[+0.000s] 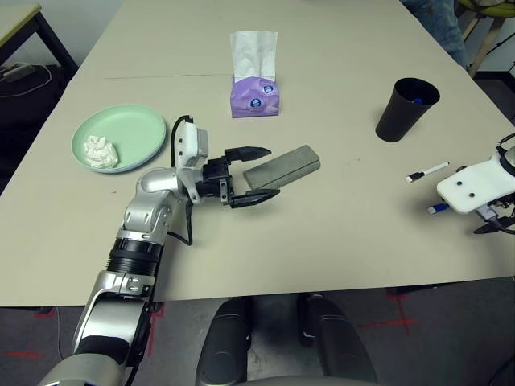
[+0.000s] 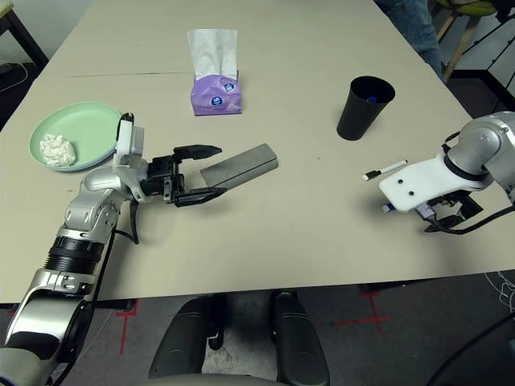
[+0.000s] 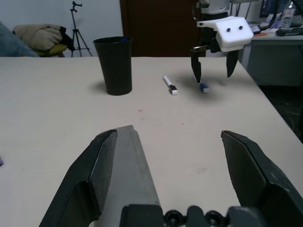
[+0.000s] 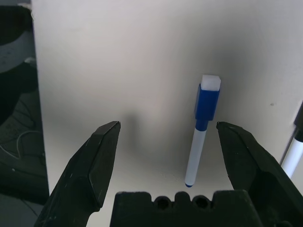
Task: Organize and tidy the items on the table.
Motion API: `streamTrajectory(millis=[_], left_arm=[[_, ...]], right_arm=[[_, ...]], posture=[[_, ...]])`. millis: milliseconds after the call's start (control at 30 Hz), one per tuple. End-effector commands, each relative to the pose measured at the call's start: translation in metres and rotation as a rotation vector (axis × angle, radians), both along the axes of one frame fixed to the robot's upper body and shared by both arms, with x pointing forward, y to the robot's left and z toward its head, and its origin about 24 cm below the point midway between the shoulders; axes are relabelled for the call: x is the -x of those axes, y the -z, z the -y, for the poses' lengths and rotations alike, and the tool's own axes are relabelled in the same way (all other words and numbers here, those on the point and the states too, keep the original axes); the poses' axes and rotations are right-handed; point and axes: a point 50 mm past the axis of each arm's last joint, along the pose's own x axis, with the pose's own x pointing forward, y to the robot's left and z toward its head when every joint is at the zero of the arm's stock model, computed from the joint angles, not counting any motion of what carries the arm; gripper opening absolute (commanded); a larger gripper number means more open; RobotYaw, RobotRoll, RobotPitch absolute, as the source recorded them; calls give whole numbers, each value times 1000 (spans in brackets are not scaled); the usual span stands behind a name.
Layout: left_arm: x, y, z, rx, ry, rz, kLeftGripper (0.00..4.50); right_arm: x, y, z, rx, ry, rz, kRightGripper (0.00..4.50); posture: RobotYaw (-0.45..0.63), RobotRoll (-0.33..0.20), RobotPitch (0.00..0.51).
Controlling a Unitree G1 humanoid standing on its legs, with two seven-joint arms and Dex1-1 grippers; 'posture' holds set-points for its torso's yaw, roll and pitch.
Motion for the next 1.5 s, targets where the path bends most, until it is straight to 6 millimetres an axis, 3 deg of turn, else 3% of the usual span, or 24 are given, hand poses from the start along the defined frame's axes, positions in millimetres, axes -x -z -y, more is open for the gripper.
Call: streamTrajectory(millis=[33,367,467,733,800,967,1133,1300,1500], left_arm=[[4,3,-1,-22,-18,6,4448],[7,3,-3,-44,-31,16,4448],[7,1,-2,-43,-32,19,4500],[11,1,1,-49,-18,27,4500],[11,-1,2,-50,-16,31,4500],[10,-3,3,-51,-14,39,4500],[9,-2,3,-54,-11,41,4500],[8,-2,2,-59,-6,41,4500],[2,-6,3,-59,-10,56,4500]], right_arm=[[-4,1,-2,-4,-2,14,4500],[-8,10,-8,-16,-6,11,4500],[-6,15,-7,-7,8,1,3867],[-4,22,-8,-9,15,-7,867],[-4,22,-9,-13,12,-8,425],[-6,17,-12,-21,5,8,427],[-12,-7,-21,-157,72,40,427],[-20,-48,-35,-314,106,124,427],[-18,-99,-62,-765,244,89,427]], posture=[[77,0,237],[92,0,237],[94,0,237],[95,0,236],[95,0,235],[91,0,221],[79,0,209],[62,0,195],[54,0,178]])
